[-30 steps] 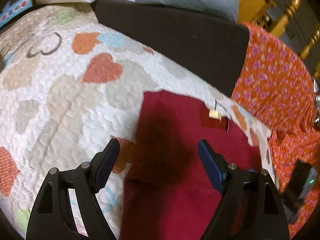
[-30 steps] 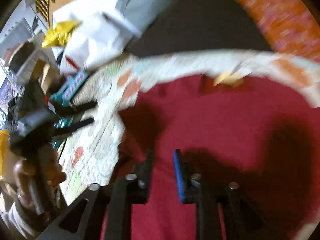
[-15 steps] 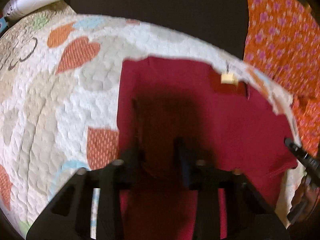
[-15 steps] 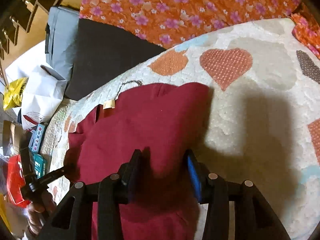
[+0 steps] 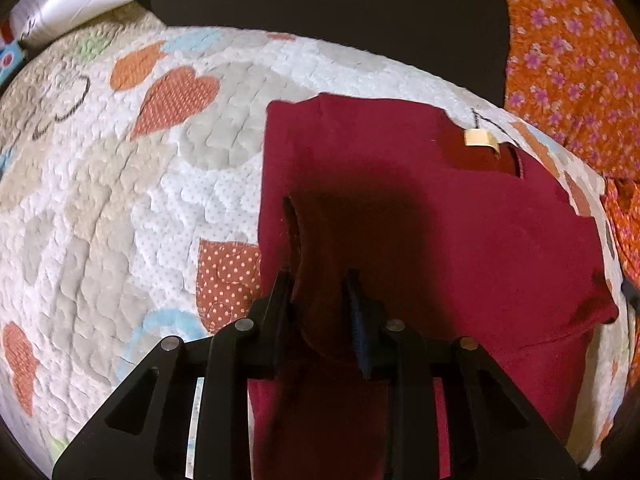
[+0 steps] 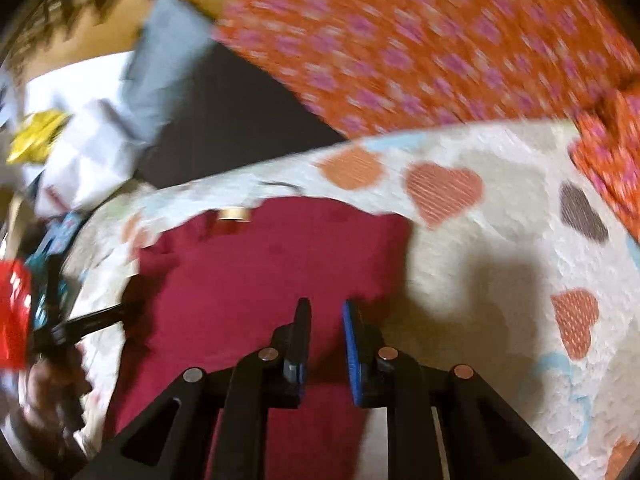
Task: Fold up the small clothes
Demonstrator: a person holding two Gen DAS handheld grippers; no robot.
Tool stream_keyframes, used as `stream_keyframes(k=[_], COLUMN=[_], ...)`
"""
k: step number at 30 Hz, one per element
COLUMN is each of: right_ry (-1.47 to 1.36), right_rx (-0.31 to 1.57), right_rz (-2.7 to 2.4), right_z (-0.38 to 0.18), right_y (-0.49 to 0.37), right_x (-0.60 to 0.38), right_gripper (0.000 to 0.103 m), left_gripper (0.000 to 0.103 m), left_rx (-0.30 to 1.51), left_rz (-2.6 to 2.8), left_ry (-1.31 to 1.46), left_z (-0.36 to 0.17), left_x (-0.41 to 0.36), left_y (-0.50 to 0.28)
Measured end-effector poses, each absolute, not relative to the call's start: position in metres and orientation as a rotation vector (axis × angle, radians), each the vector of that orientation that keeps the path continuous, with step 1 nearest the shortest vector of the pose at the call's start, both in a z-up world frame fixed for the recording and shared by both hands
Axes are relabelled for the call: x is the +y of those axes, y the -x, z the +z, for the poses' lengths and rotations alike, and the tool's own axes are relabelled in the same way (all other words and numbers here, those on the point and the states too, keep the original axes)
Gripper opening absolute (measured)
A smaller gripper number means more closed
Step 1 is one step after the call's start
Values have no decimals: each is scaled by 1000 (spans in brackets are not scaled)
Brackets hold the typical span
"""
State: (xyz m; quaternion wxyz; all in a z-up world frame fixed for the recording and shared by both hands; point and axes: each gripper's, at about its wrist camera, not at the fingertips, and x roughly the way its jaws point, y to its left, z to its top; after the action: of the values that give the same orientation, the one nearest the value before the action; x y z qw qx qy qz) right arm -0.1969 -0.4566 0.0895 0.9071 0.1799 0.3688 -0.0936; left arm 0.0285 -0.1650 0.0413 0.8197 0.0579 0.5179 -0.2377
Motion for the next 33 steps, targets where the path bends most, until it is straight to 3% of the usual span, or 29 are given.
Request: stream_keyframes(k=[4,11,13,15,18,27,30,33], right_ry=[-291,-250,-236,-262,-255,-225,-237,-236], right_rx=[1044,896,914,996,969,786,781,792], right_rz=[-202,-226,-234,-249,-259,-196,-182,-187], right_z=[27,73,63,35,45,105,106,99], right_y=[180,208,199,189,197,266,285,299], right_x=[-445,-437,-436,-441,-432,-380,-360,-343], right_gripper=[15,18,27,29,29,31,41,42], left_gripper=[29,32,33,41,57,59,60,61], left_rx=[1096,1073,1059,1041,987,832,784,771], left_rz=[-504,-500,-496,-487,-452,-460,-460,-469], left_ry=[-124,-114,-122,-135,-194,-265,-279,-307], left_z=[42,40,41,42,50,86,93,93], left_x=[-170,-167,-167,-167,-162,-133,-119,-107], left_y=[-27,-23,-20,-16,-2,64,89,113])
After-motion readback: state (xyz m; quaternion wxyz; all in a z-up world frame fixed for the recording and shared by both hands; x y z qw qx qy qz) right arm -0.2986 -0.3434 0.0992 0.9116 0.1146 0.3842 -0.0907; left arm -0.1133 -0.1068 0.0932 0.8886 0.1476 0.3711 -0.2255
